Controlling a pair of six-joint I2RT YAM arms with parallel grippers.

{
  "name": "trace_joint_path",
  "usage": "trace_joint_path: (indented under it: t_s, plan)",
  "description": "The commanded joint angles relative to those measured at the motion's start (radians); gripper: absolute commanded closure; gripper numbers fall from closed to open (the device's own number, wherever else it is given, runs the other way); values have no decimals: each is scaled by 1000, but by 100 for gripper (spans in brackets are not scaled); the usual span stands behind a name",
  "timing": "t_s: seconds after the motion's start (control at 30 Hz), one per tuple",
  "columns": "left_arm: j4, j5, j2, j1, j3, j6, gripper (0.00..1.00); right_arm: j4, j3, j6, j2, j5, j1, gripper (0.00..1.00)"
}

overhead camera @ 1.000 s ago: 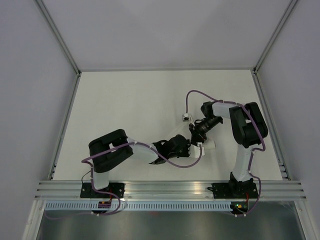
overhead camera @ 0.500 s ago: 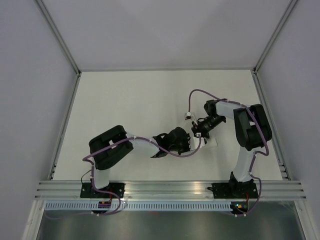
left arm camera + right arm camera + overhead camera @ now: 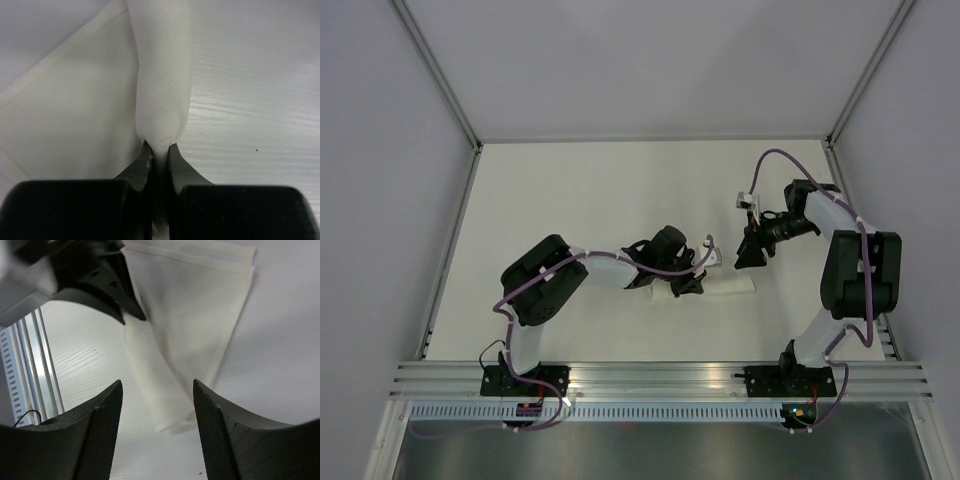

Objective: Fold the napkin, place the utensils inside, and roll it up
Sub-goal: Roll the napkin with the utensil

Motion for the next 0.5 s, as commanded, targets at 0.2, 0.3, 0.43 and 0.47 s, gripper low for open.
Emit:
trace_joint_path:
  t_s: [0.2,0.3,0.43,0.47]
  plan:
    - [-320,325,218,107,93,-119,98,744,-508,341,-546,216,106,31]
    - [-342,377,259,126,122,-137,98,900,-637,385,-622,330,235,30]
    - [-359,424,300,147,150,-159,98,1041,-723,405,-637,488,394,30]
    - [-363,433,310,153,155,-160,98,1062,-744,405,-637,515,413,30]
